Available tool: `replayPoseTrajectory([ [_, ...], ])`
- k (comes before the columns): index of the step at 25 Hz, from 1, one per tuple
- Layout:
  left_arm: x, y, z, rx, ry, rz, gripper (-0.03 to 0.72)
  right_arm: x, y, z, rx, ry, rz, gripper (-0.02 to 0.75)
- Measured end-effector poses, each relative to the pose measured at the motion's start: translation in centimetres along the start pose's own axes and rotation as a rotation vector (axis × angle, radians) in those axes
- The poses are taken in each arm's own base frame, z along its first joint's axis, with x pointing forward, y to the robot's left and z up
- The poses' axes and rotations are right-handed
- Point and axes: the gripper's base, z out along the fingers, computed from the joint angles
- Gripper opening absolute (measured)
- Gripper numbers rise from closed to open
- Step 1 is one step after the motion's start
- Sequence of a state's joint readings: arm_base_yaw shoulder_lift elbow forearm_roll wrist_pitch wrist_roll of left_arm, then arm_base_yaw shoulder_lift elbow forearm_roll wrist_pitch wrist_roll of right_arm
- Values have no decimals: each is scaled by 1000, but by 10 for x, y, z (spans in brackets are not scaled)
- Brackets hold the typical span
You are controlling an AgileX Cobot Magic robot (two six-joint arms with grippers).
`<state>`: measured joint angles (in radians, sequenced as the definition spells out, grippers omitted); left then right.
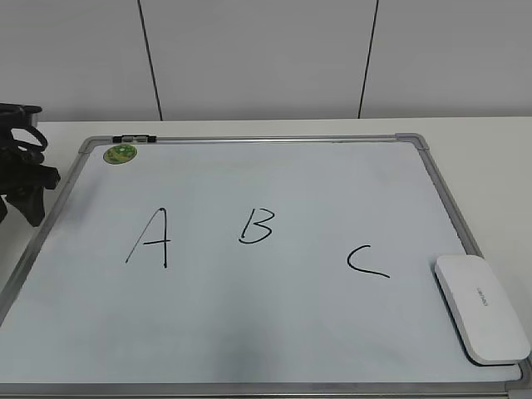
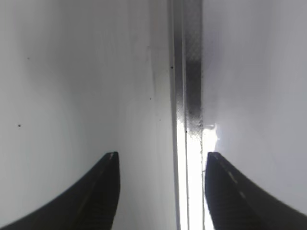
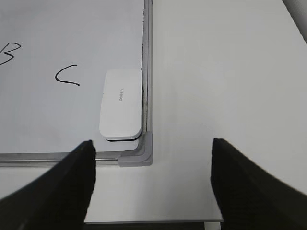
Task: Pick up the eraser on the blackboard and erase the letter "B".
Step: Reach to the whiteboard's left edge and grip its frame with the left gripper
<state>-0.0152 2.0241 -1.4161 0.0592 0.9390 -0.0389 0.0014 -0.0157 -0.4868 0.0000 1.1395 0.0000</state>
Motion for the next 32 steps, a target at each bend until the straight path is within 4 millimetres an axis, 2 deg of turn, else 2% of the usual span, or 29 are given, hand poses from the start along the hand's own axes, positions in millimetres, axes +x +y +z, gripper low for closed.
replayPoseTrajectory([
  [7,-1,-1,22,1,35,20,409,0,0,0,0,0,0,555],
  [18,-3,7,30,13,23,-11,405,0,0,0,0,0,0,555],
  [29,-6,4,36,45,37,-40,347,0,0,0,0,0,0,555],
  [32,-6,3,36,56,41,-39,302,0,0,0,0,0,0,555],
])
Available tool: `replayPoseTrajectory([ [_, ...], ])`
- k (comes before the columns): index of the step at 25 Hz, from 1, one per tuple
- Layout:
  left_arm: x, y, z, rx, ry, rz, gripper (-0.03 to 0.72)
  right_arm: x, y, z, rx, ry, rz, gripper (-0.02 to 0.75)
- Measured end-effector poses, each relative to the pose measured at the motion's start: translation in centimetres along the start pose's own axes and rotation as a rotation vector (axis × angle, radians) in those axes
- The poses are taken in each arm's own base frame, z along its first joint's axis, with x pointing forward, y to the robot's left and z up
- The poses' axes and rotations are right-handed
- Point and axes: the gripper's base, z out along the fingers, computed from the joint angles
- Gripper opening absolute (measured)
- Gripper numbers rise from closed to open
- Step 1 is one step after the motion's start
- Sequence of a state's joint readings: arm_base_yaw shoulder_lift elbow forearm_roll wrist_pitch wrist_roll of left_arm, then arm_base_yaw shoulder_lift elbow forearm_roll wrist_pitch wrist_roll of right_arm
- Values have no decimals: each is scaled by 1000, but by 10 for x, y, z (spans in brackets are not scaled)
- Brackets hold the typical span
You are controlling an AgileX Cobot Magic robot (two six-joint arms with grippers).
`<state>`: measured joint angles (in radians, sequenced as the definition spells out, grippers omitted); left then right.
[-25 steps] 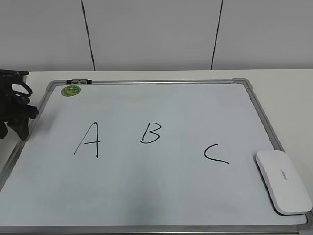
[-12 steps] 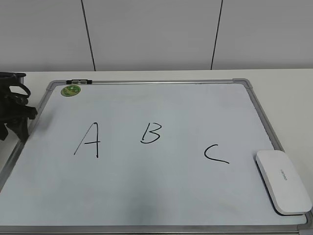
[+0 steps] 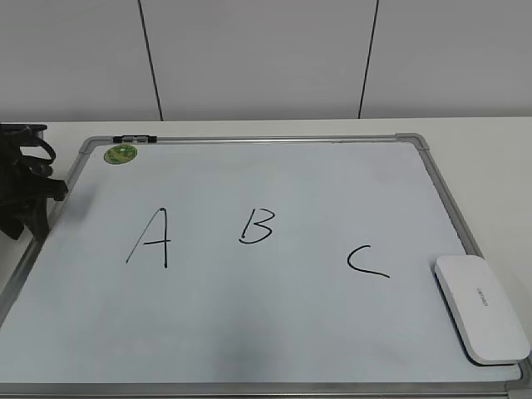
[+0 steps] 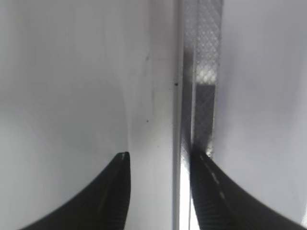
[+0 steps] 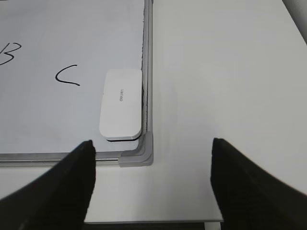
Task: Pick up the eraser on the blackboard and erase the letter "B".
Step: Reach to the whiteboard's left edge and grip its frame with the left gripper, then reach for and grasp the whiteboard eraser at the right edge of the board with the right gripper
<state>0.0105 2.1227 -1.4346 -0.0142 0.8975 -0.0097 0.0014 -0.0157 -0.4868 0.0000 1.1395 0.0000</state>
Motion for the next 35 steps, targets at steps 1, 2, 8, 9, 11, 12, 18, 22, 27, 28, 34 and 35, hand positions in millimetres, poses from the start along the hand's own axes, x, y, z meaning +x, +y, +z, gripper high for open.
replayPoseTrajectory([
  [1,0,-1,0,8,0,4,266,0,0,0,0,0,0,555],
  [2,0,-1,1,16,2,11,221,0,0,0,0,0,0,555],
  [8,0,-3,1,38,6,9,34,0,0,0,0,0,0,555],
  [9,0,-4,1,40,6,8,31,0,1,0,-6,0,3,555],
  [11,0,-4,1,41,6,7,29,0,2,0,-26,0,12,555],
  [12,0,-4,1,41,6,7,29,-1,4,-1,-39,-4,18,555],
  [18,0,-4,1,43,6,5,29,-33,7,11,-78,147,32,555],
  [22,0,-4,1,46,6,3,30,-62,14,27,-153,261,56,555],
  [27,0,-4,1,51,7,-2,33,-82,22,56,-222,412,103,555],
  [28,0,-4,1,51,7,-2,34,-84,23,65,-222,455,108,555],
  [34,0,-4,1,52,7,-3,41,-91,27,111,-220,598,110,555],
  [35,0,-4,1,52,7,-3,43,-91,28,120,-214,625,112,555],
])
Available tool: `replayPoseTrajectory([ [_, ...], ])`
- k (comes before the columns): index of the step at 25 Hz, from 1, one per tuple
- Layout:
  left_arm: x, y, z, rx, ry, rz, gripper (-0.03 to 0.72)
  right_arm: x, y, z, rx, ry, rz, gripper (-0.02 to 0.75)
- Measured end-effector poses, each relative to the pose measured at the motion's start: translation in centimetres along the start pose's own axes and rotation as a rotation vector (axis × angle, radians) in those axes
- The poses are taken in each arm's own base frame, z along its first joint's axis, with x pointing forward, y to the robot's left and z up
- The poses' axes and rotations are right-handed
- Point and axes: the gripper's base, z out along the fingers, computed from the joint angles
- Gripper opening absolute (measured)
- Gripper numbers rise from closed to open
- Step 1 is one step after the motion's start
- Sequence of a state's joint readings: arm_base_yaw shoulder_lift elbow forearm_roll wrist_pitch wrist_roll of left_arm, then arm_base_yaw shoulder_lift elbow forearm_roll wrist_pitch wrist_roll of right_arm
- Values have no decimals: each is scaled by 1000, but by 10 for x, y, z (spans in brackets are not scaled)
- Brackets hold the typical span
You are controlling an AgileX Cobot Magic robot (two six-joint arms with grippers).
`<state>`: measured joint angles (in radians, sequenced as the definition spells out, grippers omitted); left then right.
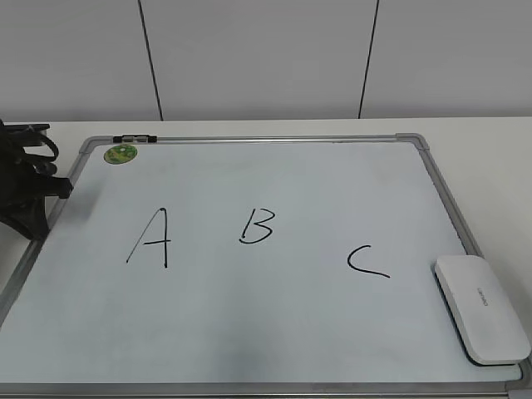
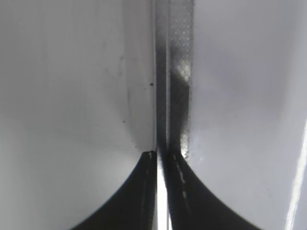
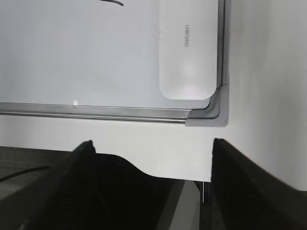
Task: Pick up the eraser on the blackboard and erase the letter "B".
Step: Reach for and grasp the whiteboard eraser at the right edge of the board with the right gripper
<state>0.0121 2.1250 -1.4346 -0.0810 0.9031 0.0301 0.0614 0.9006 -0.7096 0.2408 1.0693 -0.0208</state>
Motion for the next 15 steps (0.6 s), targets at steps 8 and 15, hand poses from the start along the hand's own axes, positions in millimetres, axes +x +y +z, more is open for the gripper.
replayPoseTrajectory([
  [8,0,0,0,0,7,2,53,-39,-5,36,32,155,25,555],
  [15,0,0,0,2,6,1,65,-65,-7,56,38,203,38,555],
])
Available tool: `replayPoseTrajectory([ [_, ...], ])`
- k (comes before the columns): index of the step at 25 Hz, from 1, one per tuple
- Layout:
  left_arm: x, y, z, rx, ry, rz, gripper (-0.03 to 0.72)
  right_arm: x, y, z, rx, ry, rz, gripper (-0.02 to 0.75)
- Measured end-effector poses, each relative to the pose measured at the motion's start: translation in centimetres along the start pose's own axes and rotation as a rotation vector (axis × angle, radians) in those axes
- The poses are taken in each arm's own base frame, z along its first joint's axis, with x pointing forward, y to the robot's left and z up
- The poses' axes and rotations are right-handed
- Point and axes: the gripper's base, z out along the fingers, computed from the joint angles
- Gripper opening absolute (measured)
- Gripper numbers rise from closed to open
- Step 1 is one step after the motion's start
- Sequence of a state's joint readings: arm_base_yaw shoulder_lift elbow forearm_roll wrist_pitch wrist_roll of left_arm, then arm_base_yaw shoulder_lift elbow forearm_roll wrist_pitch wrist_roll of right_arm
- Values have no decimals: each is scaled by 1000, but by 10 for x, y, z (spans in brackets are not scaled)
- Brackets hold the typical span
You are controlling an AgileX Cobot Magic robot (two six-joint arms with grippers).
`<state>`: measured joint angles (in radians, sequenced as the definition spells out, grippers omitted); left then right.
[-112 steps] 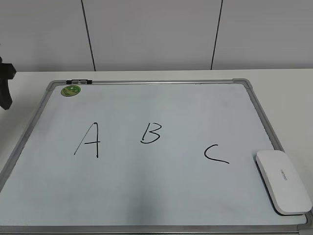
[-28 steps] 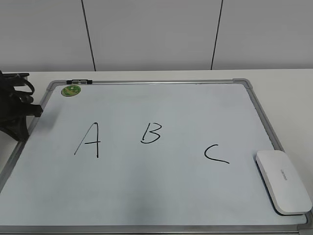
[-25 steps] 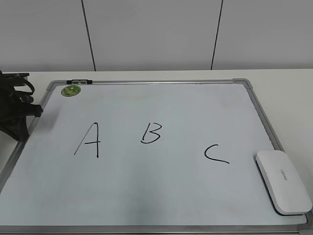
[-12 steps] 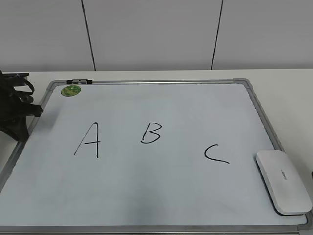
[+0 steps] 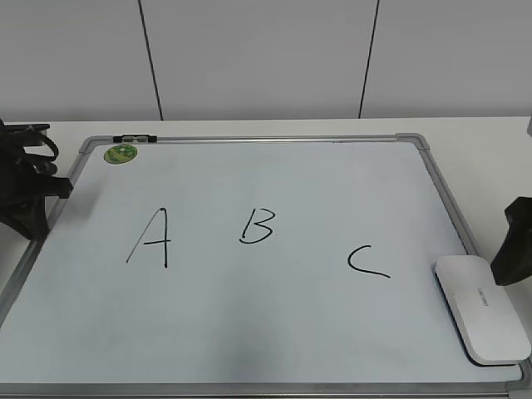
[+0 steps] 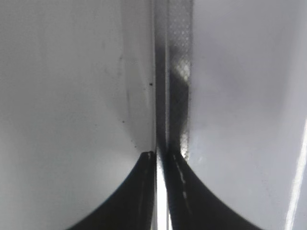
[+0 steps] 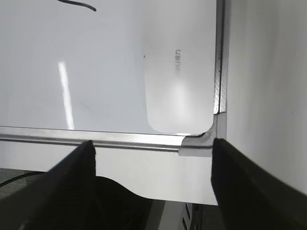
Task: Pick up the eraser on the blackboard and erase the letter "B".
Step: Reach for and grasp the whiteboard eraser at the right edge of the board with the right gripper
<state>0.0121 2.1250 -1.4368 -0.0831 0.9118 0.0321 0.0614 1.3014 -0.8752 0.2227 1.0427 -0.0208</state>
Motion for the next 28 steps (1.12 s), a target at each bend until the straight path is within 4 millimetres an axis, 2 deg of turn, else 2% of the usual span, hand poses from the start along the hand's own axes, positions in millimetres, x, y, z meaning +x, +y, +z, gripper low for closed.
replayPoseTrajectory([
  [4,0,0,0,0,-2,0,71,-10,1,14,17,48,-13,555],
  [8,0,0,0,0,-2,0,78,-17,13,33,118,107,-69,555],
  [12,0,0,0,0,-2,0,85,-26,19,45,164,111,-48,555],
  [21,0,0,0,-1,-2,1,97,-40,15,75,200,155,-3,557],
  [23,0,0,0,-1,-2,3,99,-41,14,80,202,162,0,571],
  [26,0,0,0,-3,-2,4,101,-42,14,83,201,155,2,647],
  [28,0,0,0,-3,-2,4,102,-43,15,83,199,146,1,669],
])
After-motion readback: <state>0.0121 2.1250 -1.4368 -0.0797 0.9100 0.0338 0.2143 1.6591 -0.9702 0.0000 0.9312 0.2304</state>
